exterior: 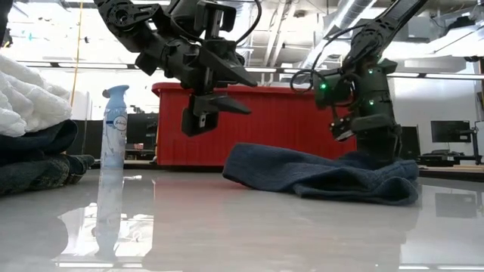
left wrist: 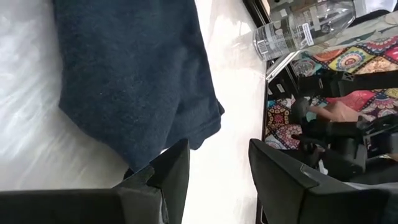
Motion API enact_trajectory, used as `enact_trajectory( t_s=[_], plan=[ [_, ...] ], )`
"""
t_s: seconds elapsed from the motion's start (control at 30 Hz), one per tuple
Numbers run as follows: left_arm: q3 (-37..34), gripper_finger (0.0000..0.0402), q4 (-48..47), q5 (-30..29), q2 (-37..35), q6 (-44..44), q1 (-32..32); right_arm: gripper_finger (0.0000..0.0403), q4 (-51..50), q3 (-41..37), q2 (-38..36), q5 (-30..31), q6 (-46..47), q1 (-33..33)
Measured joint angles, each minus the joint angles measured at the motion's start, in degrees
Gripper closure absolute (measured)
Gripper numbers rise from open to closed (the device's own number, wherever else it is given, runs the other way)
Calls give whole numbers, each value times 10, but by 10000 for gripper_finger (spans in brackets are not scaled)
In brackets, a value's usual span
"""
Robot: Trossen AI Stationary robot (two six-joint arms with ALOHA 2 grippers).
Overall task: Fold Laundry from Bin
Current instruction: Fold the gray shorts from the red bin
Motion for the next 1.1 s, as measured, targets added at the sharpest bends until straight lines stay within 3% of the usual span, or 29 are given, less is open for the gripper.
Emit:
enact_trajectory(
  t_s=[0.13,0.3,0.33,0.53,0.83,1.1],
  plan=[
    [0,247,-1,-12,0,-1,0,187,5,0,-1,7,10,11],
    [0,247,-2,-43,0,-1,0,349,13,-8,-37,22,6,12],
    [0,247,-2,-48,0,-2,0,358,16,-8,-48,33,6,12],
    [0,247,-1,-51,0,-10,0,354,-3,-8,-135,63,57,10],
    [0,247,0,-56,0,-14,0,354,-143,44,-248,118,86,11],
    [0,247,1,-56,0,-23,0,354,-313,138,-280,231,92,18]
  ],
)
